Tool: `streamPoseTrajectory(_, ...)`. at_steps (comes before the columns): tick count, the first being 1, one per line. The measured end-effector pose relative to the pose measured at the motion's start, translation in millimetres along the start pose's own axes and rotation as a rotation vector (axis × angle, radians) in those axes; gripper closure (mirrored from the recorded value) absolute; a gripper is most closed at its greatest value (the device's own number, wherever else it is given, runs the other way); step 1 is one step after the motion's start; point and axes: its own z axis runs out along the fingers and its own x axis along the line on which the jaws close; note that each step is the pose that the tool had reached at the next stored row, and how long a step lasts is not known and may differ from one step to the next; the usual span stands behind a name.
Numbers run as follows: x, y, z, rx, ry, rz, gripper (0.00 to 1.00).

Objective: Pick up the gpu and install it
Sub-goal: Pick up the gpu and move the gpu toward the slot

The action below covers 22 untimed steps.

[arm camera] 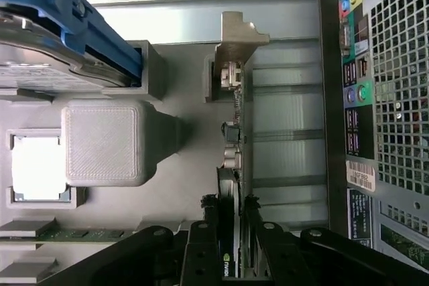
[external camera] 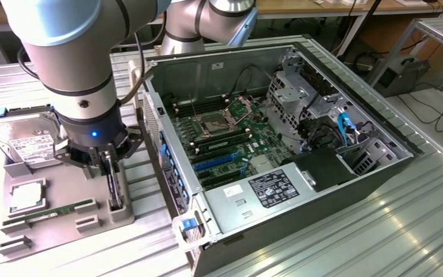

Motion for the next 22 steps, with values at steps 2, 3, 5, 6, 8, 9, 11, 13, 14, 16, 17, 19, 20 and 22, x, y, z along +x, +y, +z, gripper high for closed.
streamPoseTrajectory(2, 0.0, 0.0, 0.0, 0.0001, 0.0020, -0.033, 0.74)
streamPoseTrajectory(3, 0.0, 0.0, 0.0, 0.0001, 0.0022, -0.034, 0.74)
streamPoseTrajectory(5, 0.0, 0.0, 0.0, 0.0001, 0.0022, -0.034, 0.74)
streamPoseTrajectory(6, 0.0, 0.0, 0.0, 0.0001, 0.0022, -0.034, 0.74)
streamPoseTrajectory(8, 0.0, 0.1, -1.2, 0.0001, 0.0022, -0.034, 0.74)
streamPoseTrajectory(9, 0.0, 0.2, -4.0, 0.0001, 0.0021, -0.034, 0.74)
streamPoseTrajectory(11, 0.0, 0.9, -14.0, 0.0001, 0.0022, -0.034, 0.74)
streamPoseTrajectory(13, 0.1, 1.5, -24.3, 0.0002, 0.0023, -0.034, 0.74)
streamPoseTrajectory(14, 0.1, 2.0, -30.8, 0.0000, 0.0023, -0.034, 0.74)
streamPoseTrajectory(16, 0.2, 2.7, -41.5, 0.0001, 0.0023, -0.034, 0.74)
streamPoseTrajectory(17, 0.2, 3.1, -49.1, 0.0002, 0.0023, -0.034, 0.74)
streamPoseTrajectory(19, 0.2, 4.1, -69.4, 0.0001, 0.0022, -0.034, 0.74)
streamPoseTrajectory(20, 0.2, 4.1, -78.3, 0.0001, 0.0022, -0.034, 0.74)
streamPoseTrajectory(22, 0.2, 3.7, -93.1, 0.0001, 0.0022, -0.034, 0.74)
